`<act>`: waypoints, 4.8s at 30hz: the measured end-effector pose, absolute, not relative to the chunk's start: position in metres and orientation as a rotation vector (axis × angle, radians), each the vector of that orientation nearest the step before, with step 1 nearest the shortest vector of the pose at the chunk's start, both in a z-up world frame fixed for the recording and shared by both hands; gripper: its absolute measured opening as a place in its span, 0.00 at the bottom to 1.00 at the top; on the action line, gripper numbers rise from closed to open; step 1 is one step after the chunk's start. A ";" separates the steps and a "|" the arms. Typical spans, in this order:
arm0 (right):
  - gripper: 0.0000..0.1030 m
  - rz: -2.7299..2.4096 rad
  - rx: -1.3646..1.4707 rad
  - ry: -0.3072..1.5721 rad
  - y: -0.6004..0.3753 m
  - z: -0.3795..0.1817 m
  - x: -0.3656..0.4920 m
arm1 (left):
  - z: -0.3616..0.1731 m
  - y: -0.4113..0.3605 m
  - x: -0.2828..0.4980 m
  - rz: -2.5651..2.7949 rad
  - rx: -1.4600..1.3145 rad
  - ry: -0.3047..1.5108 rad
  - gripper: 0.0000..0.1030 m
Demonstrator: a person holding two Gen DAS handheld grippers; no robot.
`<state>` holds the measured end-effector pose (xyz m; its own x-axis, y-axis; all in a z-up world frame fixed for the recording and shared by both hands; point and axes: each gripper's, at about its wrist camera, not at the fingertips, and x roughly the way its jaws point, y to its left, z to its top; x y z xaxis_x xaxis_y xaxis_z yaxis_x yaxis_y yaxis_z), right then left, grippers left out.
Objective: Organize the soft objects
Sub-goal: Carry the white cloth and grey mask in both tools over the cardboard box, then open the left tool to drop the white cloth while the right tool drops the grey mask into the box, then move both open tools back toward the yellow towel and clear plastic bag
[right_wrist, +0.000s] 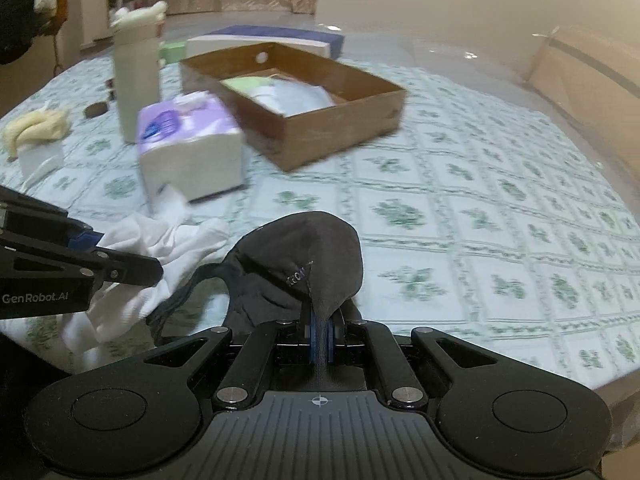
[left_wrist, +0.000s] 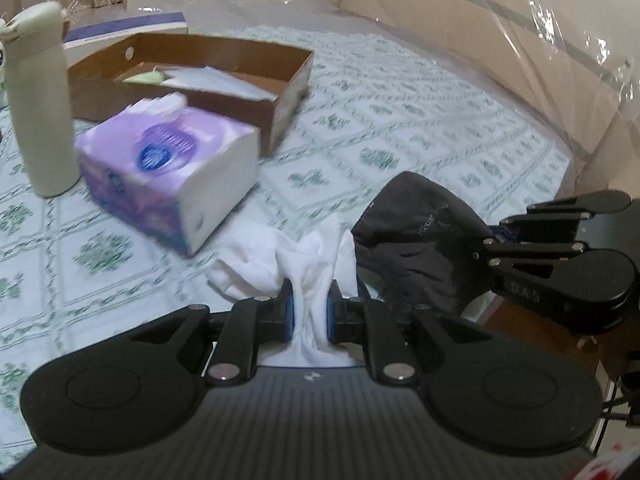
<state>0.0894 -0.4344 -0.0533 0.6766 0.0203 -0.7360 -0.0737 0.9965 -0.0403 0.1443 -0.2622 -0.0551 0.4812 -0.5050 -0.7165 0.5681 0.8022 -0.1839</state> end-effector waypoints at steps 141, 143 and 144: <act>0.63 0.468 -0.019 0.719 -0.212 -0.014 0.142 | -0.009 0.011 0.120 -0.123 -0.041 0.662 0.41; 0.63 0.480 -0.028 0.716 -0.203 -0.014 0.147 | -0.010 0.021 0.125 -0.118 -0.050 0.668 0.45; 0.63 0.486 -0.029 0.714 -0.199 -0.014 0.150 | -0.010 0.026 0.128 -0.116 -0.058 0.673 0.48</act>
<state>0.1505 -0.1987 -0.0137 0.6497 0.4175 -0.6353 -0.4371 0.8889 0.1371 0.1282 0.0259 -0.0097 0.7759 -0.1258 -0.6182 0.0881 0.9919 -0.0912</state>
